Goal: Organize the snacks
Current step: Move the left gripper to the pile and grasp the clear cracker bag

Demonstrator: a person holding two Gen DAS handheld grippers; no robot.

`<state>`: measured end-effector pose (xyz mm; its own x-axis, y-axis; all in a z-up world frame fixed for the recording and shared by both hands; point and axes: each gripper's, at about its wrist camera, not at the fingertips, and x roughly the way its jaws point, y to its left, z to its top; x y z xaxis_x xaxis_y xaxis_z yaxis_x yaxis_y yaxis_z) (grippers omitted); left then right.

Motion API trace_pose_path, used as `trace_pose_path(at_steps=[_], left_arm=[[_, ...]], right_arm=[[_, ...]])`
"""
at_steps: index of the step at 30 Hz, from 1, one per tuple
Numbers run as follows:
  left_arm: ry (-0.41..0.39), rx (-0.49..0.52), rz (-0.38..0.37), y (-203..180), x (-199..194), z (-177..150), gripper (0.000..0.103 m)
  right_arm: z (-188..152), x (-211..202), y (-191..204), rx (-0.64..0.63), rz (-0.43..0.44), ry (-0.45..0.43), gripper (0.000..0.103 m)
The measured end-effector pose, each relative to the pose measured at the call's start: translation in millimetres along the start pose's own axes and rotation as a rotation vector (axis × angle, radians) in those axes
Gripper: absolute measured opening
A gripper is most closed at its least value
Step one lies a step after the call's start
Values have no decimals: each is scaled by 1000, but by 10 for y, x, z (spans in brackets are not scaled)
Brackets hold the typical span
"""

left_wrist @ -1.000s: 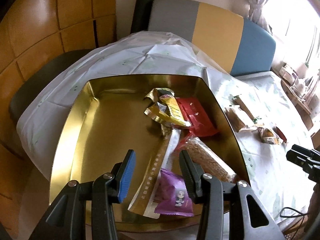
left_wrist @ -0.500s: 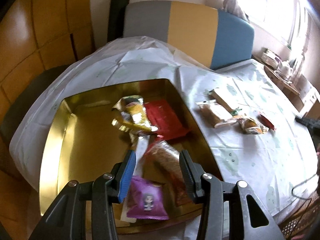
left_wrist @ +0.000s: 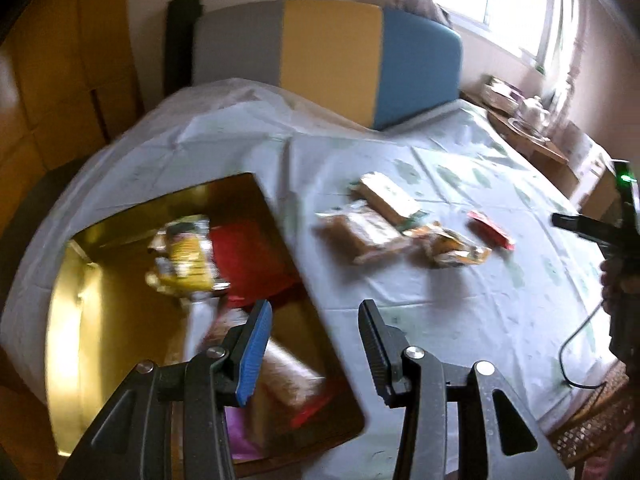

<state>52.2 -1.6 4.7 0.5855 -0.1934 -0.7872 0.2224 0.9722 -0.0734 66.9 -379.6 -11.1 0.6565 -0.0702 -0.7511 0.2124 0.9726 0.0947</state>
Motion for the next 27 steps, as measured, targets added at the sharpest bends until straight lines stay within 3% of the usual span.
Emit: trace_pose_path(at_steps=[3,5,12,14,16,19,27], left_arm=[[43,11,-39,-120,127,65,46],[62,21,-50,-204,206,150,46],[125,11,-66,-409,521,485,46],[146,-1,-75,-453,637,578,50],[164,-9,-68,-486,768,665,64],[220,-35,-65,-516,1008,780,70],[339,-139,6,-439,1564,956,76]], right_arm=[[-19,178,-123,62,-8,112,103],[-42,199,-171,70,-21,139,103],[-90,171,-191,86,-33,161,103],[-91,159,-158,80,-24,156,103],[-89,137,-131,62,-26,144,103],[-75,112,-84,41,-25,128,103],[-16,67,-66,40,0,99,103]])
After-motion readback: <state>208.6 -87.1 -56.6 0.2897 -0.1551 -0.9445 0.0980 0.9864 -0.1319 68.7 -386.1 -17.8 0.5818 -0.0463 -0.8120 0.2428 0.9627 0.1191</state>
